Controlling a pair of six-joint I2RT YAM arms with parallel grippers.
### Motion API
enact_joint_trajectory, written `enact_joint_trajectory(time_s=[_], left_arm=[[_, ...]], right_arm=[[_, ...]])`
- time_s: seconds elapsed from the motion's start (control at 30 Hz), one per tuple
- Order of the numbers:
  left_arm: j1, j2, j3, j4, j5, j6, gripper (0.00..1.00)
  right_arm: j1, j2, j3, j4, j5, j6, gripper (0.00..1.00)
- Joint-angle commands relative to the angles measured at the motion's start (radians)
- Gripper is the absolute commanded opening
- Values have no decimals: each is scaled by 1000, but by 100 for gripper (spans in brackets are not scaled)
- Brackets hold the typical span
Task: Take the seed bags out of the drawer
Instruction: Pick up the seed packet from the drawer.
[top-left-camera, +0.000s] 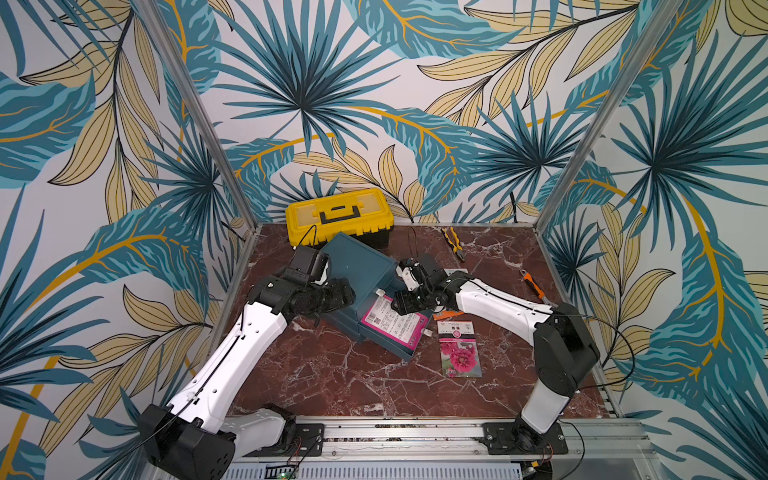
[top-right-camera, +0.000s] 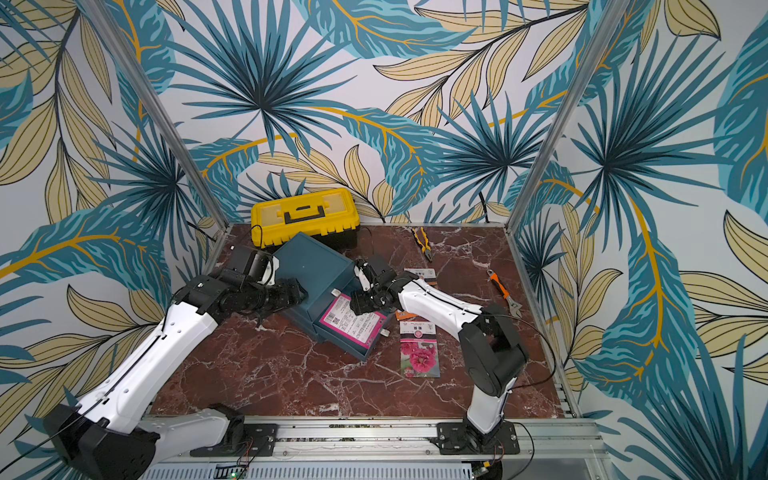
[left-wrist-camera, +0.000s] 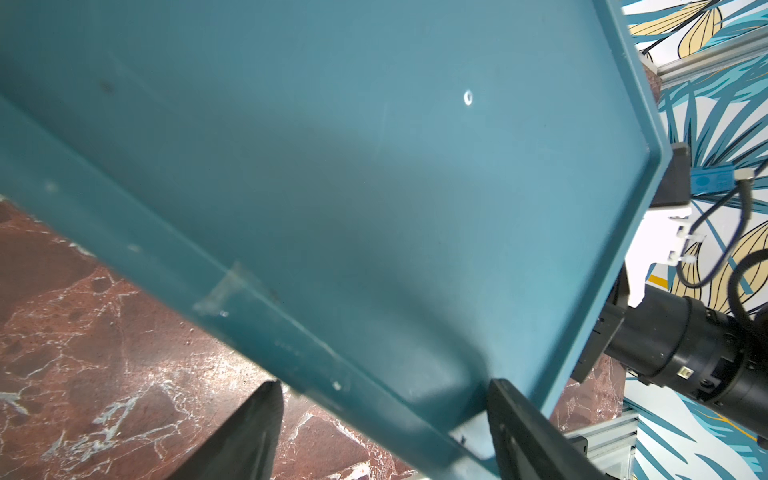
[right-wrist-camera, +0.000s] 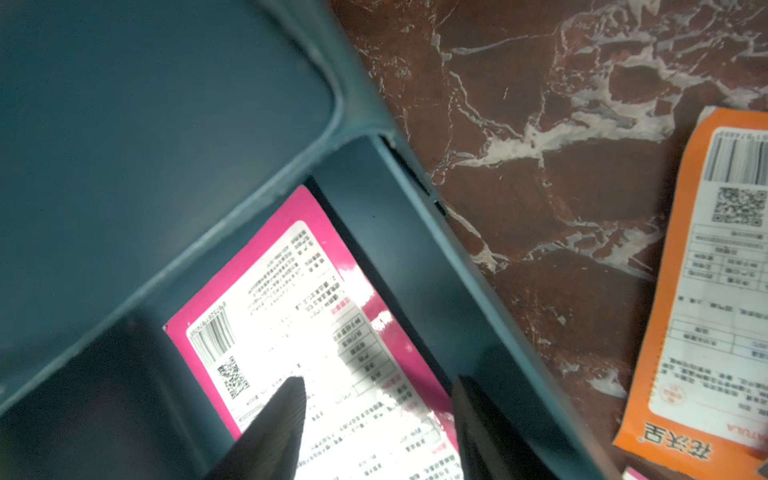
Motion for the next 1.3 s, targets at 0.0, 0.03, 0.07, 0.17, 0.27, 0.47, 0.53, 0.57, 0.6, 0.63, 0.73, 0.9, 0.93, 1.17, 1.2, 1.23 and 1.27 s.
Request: enact_joint_trajectory(time_s=[0.0,0.03,0.07,0.17,0.27,0.47,0.53,0.57,0.6,0.63,0.73,0.9,0.93,1.17,1.2,1.23,1.27], left_arm=[[-3,-13,-7,-40,-13,12,81],[-3,-14,-7,-41,-13,10,81],[-2,-14,-7,-40,-11,11,81],[-2,-14,-5,-40,-11,11,81],[-3,-15,-2,-43,-12,12,81],[-3,-16,-1,-45,-13,13,81],[-2,-16,-1,-45,-12,13,81],[-2,-16,-1,-44,-12,14,81],[-2,-16,0,-46,-12,13,81],[-3,-16,1,-45,-12,14,81],[-3,-16,1,-45,-13,13,81],[-2,-14,-2,-45,-12,15,81],[-3,-14,-1,-45,-12,15,81],[-3,-12,-2,-45,-13,15,81],[-2,-13,-2,-46,-12,15,81],[-2,-12,-2,-46,-12,15,81],[-2,-13,-2,-47,-12,15,81]], right_arm=[[5,-21,-10,-3,28,9,61],[5,-15,-4,-12,32,7,61],[5,-10,0,-17,35,6,61],[6,0,-2,-24,41,3,62],[8,10,-6,-24,34,8,62],[17,21,-6,-21,33,13,62],[18,24,-4,-21,34,15,62],[20,23,-5,-20,38,15,62],[21,24,-6,-19,40,15,62],[22,24,-10,-16,42,19,62],[25,24,-17,-9,50,26,62],[26,28,-23,-8,63,29,62],[25,28,-25,-7,68,30,62],[25,23,-32,0,93,36,62],[26,20,-32,2,95,36,63],[26,18,-34,4,98,36,63],[26,15,-34,5,104,36,63]])
